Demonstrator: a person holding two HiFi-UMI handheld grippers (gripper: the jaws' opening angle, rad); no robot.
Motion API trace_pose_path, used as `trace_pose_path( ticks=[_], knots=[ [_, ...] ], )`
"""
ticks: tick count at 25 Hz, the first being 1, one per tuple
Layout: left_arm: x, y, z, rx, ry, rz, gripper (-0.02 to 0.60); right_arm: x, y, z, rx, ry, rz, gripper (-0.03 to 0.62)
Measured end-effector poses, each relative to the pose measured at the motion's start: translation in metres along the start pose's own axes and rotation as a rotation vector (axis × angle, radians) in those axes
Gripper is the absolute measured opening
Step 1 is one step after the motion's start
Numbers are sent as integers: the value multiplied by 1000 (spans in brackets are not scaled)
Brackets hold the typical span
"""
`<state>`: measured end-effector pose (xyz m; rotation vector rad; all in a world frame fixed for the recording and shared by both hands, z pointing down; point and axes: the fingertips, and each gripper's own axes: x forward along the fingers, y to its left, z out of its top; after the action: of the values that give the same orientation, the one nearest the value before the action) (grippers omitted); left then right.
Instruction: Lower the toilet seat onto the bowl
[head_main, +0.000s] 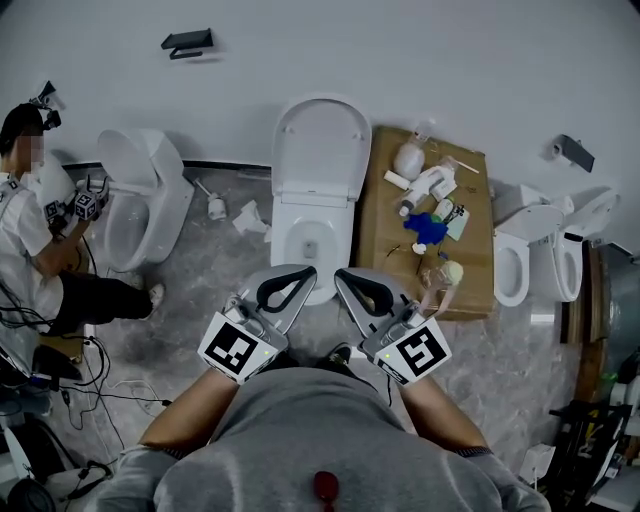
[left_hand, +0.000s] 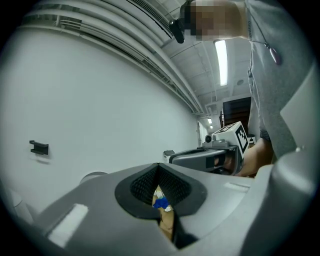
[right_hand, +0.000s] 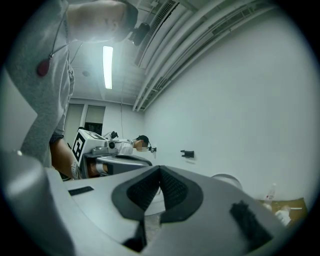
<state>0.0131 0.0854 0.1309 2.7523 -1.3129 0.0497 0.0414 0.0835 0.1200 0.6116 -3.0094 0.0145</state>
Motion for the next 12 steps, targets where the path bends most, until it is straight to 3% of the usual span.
trace_pose_path(
  ticks=[12],
  knots=[
    [-1, -15, 1, -8, -6, -12, 6, -8, 10, -1, -5, 3, -10, 14]
  ],
)
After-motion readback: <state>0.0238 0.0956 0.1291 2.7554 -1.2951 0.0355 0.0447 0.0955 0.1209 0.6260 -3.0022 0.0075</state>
